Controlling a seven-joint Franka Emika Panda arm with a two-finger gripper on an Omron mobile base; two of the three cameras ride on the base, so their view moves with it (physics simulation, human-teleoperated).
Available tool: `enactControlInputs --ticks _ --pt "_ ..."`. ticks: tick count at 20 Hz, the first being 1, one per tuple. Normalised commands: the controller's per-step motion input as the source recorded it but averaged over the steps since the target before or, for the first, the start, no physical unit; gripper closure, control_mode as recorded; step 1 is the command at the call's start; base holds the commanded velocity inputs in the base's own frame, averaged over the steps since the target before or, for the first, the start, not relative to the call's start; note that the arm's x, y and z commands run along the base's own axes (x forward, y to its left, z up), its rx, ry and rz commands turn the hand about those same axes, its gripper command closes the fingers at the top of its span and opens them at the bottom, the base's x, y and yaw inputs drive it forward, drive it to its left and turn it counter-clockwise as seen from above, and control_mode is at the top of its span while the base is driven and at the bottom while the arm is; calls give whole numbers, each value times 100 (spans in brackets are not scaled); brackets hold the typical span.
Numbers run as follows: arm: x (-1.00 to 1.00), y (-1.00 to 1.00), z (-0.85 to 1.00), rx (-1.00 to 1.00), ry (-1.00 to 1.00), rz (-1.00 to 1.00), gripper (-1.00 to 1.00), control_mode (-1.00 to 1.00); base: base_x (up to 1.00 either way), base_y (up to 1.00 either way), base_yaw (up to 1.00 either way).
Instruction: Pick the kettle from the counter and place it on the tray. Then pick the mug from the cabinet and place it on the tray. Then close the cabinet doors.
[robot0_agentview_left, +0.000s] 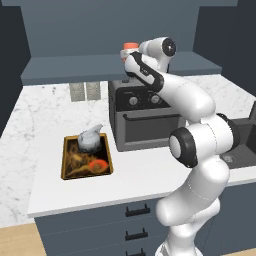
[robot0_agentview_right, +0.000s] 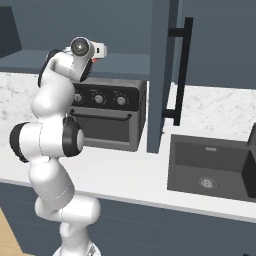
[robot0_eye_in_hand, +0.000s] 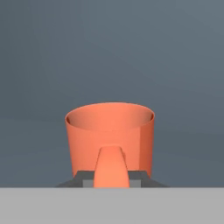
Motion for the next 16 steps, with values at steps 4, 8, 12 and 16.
enactControlInputs --ticks 4,8,12,16 --pt "0 1 0 0 0 0 100 -100 0 0 0" --pt "-13 1 0 0 -1 0 100 -100 0 0 0" --pt "-78 0 0 0 -11 0 100 -100 0 0 0" --pt "-100 7 0 0 -8 8 100 -100 0 0 0"
